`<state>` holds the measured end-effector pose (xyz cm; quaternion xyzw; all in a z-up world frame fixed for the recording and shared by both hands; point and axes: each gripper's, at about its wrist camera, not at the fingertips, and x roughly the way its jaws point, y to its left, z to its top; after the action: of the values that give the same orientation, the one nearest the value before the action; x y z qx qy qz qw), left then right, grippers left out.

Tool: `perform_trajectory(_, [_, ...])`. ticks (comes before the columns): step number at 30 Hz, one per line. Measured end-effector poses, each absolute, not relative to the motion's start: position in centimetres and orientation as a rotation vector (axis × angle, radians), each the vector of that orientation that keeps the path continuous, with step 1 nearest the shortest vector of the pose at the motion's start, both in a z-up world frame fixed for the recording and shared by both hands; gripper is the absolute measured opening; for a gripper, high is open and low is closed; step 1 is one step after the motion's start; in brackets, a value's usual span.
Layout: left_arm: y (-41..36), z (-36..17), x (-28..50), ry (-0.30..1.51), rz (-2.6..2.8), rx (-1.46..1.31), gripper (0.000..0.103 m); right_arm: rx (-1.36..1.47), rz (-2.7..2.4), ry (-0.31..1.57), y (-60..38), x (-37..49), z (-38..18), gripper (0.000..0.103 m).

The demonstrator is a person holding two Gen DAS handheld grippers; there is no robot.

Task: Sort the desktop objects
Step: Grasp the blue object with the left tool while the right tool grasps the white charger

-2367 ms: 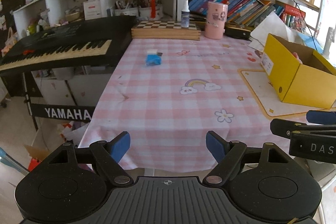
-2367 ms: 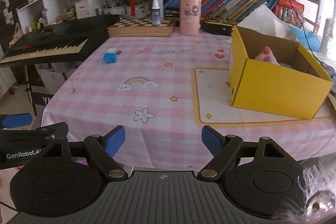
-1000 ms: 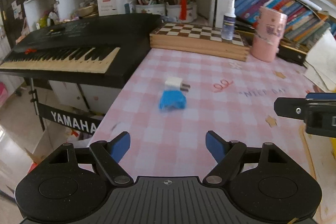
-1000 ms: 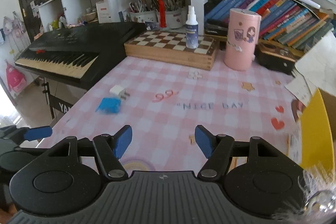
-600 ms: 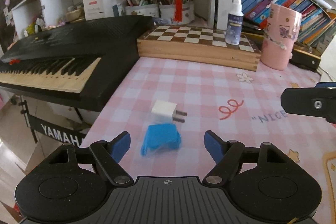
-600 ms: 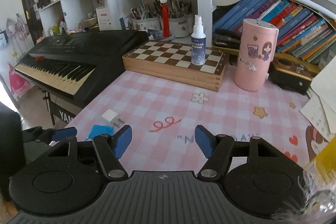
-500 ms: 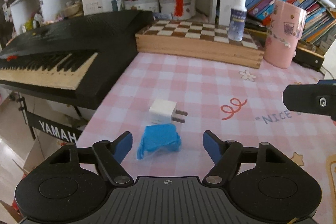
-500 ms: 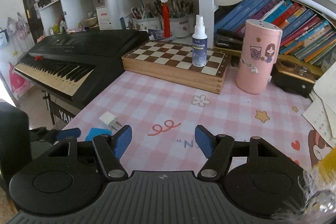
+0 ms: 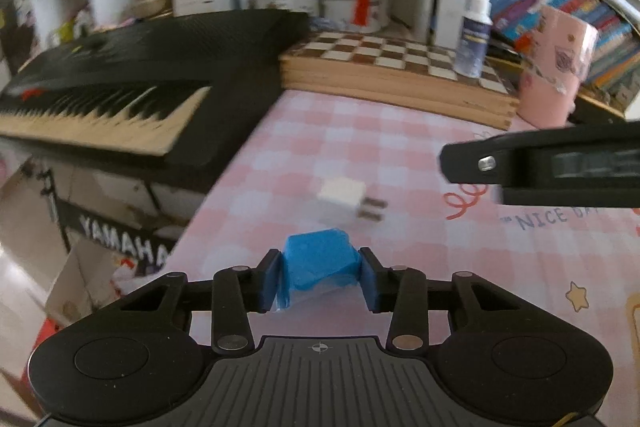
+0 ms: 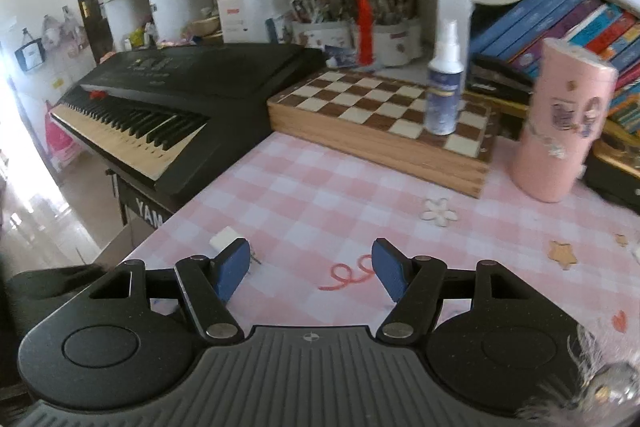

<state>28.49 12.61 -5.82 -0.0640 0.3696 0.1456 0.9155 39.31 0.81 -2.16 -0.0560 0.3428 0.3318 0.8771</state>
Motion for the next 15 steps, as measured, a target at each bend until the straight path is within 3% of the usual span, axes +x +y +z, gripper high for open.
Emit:
perform_trajectory(11, [14.6,-2.6,21.6,0.725,0.437,-0.26,0.04,-0.266,0.853,0.67,7.0,40.4,-6.7,0.064])
perform_trajectory(15, [14.7,-1.8,20.4,0.703,0.464,-0.269,0.04,-0.301,0.881,0.685,7.7,40.6,-7.6,0.05])
